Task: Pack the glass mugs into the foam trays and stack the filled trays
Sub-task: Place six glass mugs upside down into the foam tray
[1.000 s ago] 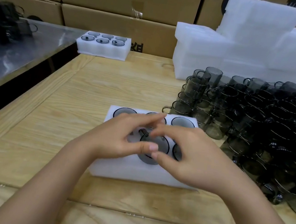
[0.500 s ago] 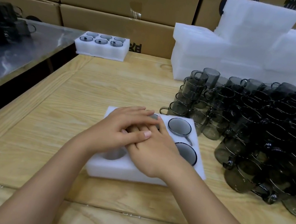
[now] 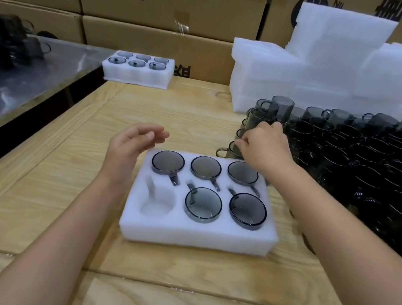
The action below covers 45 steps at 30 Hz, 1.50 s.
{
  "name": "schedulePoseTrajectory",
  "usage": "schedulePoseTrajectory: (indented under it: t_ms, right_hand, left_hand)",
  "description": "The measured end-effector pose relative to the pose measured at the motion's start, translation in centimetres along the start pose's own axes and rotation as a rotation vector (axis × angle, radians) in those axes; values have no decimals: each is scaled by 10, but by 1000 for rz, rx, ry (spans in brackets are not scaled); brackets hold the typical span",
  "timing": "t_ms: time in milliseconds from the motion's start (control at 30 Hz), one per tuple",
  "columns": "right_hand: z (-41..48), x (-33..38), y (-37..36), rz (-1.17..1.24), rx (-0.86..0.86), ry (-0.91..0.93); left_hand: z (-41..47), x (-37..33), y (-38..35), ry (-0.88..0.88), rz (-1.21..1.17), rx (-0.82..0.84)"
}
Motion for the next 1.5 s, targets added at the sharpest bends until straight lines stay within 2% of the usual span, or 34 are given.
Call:
schedulePoseTrajectory:
  t_ms: [133,233,333,433,500,567,667,767,900,967,1100,1233,1367,1500]
  right_hand:
    - [23,6,-6,-13,181,-60]
    - [28,15,-9,43,247,-81]
    - [26,21,-9,28,181,-41]
    - [20,25,-4,12,-11,30]
    - [11,32,6,101,-151,100]
    - [-3,43,20,290,-235,181]
    - [-29,64,34,534,-169,296]
    - [-55,87,38,629,-30,377]
    - [-65,103,25,609,74,346]
    - [-65,105,16,577,112,322]
    - [-67,104,3,590,223,354]
    - [-73,100,-1,557,314,518]
    - [-80,99,-6,501,269,557]
    - [-80,105,-10,295,230,613]
  left_hand:
    - [2,10,-3,54,-45,55]
    - [4,14,-3,81,-11,114]
    - [4,17,-3,64,10,87]
    - [7,18,-5,24,25,63]
    - [9,18,-6,16,7,53]
    - [11,19,-8,17,-13,49]
    - [12,18,-10,31,-115,28]
    - [8,8,-6,-108,-71,70]
    - [-1,-3,0,-246,174,315]
    - [-5,-7,4,-206,288,394]
    - [-7,-10,14,-79,381,439]
    - [-6,-10,24,31,306,520]
    - [-4,-10,30,90,161,561]
    - [-4,-11,30,101,125,535]
Point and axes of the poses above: each hand's wrist, its own z-axis towards the middle knuckle, its own y-axis out of the back of the hand, x = y × z, the point moved 1 cm from there along z, towards the middle knuckle, and after that the axes turned 9 degrees about x, right-handed, at the moved point
